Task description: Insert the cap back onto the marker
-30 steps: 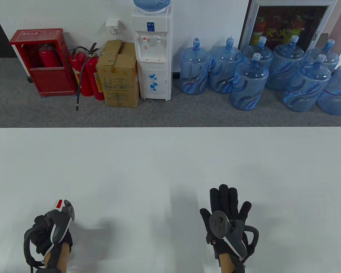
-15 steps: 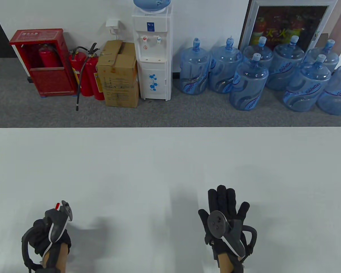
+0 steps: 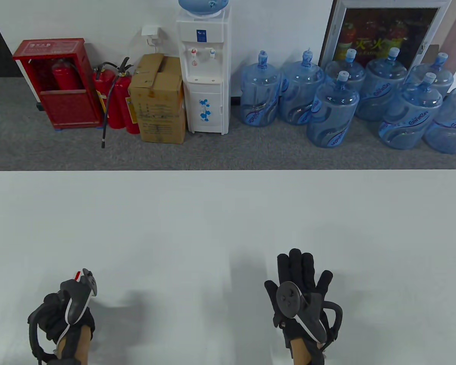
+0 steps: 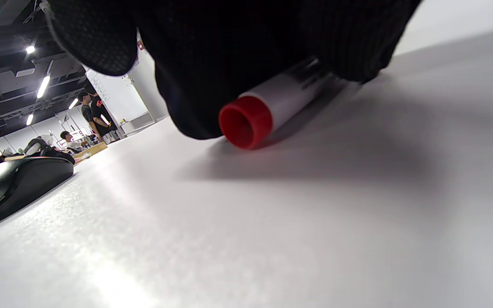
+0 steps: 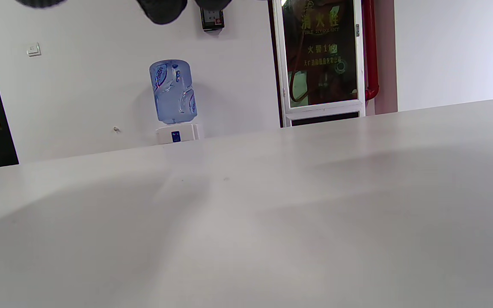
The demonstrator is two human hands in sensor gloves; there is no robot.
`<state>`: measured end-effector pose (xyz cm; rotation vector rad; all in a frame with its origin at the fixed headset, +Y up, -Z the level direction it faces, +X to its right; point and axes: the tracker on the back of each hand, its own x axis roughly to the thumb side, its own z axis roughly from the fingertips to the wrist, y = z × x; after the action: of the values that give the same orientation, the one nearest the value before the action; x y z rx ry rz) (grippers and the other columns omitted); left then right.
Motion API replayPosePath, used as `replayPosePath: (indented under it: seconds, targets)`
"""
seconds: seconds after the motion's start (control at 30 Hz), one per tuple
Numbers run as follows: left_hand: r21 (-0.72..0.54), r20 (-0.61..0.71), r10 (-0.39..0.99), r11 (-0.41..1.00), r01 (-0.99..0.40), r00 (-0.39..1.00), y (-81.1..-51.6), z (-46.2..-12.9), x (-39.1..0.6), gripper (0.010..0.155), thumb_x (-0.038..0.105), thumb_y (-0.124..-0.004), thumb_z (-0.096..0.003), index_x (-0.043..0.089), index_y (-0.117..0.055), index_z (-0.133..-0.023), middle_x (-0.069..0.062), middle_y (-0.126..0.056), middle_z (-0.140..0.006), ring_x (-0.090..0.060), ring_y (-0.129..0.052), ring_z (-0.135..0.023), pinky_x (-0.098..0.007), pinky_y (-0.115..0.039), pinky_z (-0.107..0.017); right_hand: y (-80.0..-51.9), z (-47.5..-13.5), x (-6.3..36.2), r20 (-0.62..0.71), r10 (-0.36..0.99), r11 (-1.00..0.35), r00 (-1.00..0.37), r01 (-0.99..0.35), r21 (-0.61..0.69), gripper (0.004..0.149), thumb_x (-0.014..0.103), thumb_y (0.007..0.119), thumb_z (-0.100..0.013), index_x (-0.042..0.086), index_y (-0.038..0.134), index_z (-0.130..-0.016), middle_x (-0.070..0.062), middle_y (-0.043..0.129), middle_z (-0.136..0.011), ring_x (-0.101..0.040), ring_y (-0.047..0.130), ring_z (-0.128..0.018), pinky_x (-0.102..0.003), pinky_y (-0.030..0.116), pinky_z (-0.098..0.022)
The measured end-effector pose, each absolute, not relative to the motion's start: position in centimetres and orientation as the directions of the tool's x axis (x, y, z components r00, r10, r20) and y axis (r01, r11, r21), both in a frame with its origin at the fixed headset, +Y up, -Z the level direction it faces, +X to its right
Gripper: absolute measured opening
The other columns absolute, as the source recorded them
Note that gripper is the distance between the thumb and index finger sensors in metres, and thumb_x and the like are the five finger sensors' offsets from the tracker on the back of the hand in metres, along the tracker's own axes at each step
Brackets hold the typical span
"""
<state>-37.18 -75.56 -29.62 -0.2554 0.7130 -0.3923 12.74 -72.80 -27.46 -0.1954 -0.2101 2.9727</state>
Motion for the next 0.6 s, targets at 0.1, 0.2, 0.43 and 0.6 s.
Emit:
replayPosePath:
  seconds: [0.1, 0.2, 0.43, 0.6]
  targets:
    - [-0.353, -0.582, -0.430, 0.898, 0.263, 0.690, -75.54, -29.62, -37.19, 0.054, 0.047, -0.077, -0.0484, 0.027, -0.075, -0.098, -0.003, -0.089, -0.092, -0.025, -0.104, -0.071, -0.059, -0.070, -0.066, -72.81, -27.47, 12.74, -0.119, 0.164, -0.978, -0.979, -0.146, -0.146, 0.075, 0.068, 0.045, -0.041, 0.039, 0.031, -0.109, 0.008, 0.023, -0.120, -0.021, 0.023, -0.111, -0.060, 0.021, -0.070]
    - [-0.359, -0.575, -0.439, 0.894, 0.269, 0.691, -75.52, -29.57, -37.14, 0.055, 0.048, -0.076, -0.0487, 0.027, -0.074, -0.099, -0.003, -0.088, -0.095, -0.026, -0.103, -0.073, -0.059, -0.069, -0.066, -72.82, -27.46, 12.70, -0.119, 0.163, -0.979, -0.979, -0.145, -0.143, 0.075, 0.068, 0.045, -0.041, 0.039, 0.031, -0.109, 0.008, 0.023, -0.120, -0.020, 0.023, -0.111, -0.060, 0.021, -0.070]
    - [-0.351, -0.566, -0.437, 0.895, 0.275, 0.700, -75.38, -29.38, -37.00, 0.063, 0.054, -0.074, -0.0469, 0.027, -0.070, -0.103, -0.004, -0.084, -0.102, -0.030, -0.100, -0.080, -0.061, -0.067, -0.068, -72.84, -27.50, 12.60, -0.115, 0.160, -0.979, -0.980, -0.143, -0.143, 0.075, 0.068, 0.045, -0.041, 0.039, 0.031, -0.109, 0.008, 0.024, -0.120, -0.020, 0.023, -0.111, -0.060, 0.021, -0.070]
    - [-0.348, -0.557, -0.421, 0.901, 0.259, 0.716, -75.07, -29.11, -36.68, 0.072, 0.060, -0.068, -0.0454, 0.026, -0.060, -0.109, -0.010, -0.069, -0.114, -0.039, -0.082, -0.099, -0.067, -0.056, -0.072, -72.90, -27.55, 12.54, -0.116, 0.155, -0.980, -0.981, -0.138, -0.140, 0.075, 0.068, 0.045, -0.041, 0.039, 0.031, -0.109, 0.008, 0.023, -0.120, -0.020, 0.023, -0.111, -0.060, 0.021, -0.070]
